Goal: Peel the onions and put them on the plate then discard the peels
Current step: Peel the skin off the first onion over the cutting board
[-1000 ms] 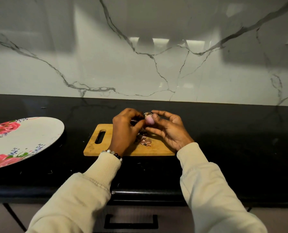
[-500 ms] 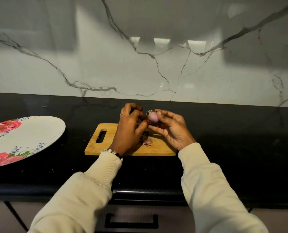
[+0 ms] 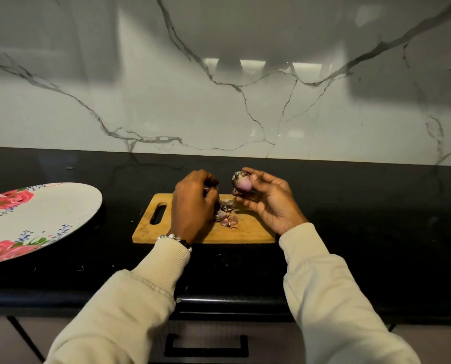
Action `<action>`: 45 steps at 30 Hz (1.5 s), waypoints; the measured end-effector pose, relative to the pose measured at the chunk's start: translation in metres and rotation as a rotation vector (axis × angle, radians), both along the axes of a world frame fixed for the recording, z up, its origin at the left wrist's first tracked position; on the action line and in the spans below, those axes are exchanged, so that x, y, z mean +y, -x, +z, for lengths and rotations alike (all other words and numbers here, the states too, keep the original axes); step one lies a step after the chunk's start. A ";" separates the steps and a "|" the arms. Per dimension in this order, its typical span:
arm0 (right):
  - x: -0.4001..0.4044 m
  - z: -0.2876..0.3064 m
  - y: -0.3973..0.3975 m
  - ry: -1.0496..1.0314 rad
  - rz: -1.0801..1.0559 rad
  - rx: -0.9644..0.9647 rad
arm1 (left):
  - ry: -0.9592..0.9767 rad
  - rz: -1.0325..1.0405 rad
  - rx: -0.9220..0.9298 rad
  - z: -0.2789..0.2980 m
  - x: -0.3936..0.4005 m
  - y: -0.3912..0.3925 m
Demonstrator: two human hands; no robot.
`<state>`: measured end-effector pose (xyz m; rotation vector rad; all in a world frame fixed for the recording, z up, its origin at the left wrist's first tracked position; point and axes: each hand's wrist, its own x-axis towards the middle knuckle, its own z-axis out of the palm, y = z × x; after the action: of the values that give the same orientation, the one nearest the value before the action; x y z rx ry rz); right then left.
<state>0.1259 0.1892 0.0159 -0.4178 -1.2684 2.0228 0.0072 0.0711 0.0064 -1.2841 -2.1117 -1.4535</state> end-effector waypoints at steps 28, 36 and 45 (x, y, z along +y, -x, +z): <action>-0.001 -0.008 0.002 -0.314 0.014 -0.018 | -0.167 -0.154 0.035 0.003 -0.002 -0.002; -0.002 -0.008 0.002 -0.489 -0.052 -0.039 | -0.100 -0.100 0.112 -0.003 0.000 0.004; 0.000 -0.009 -0.001 -0.517 -0.041 -0.085 | -0.087 -0.101 0.187 -0.003 0.000 0.004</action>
<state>0.1265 0.1893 0.0073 -0.2787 -1.7513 1.5747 0.0029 0.0708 0.0037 -1.4507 -1.8691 -1.3881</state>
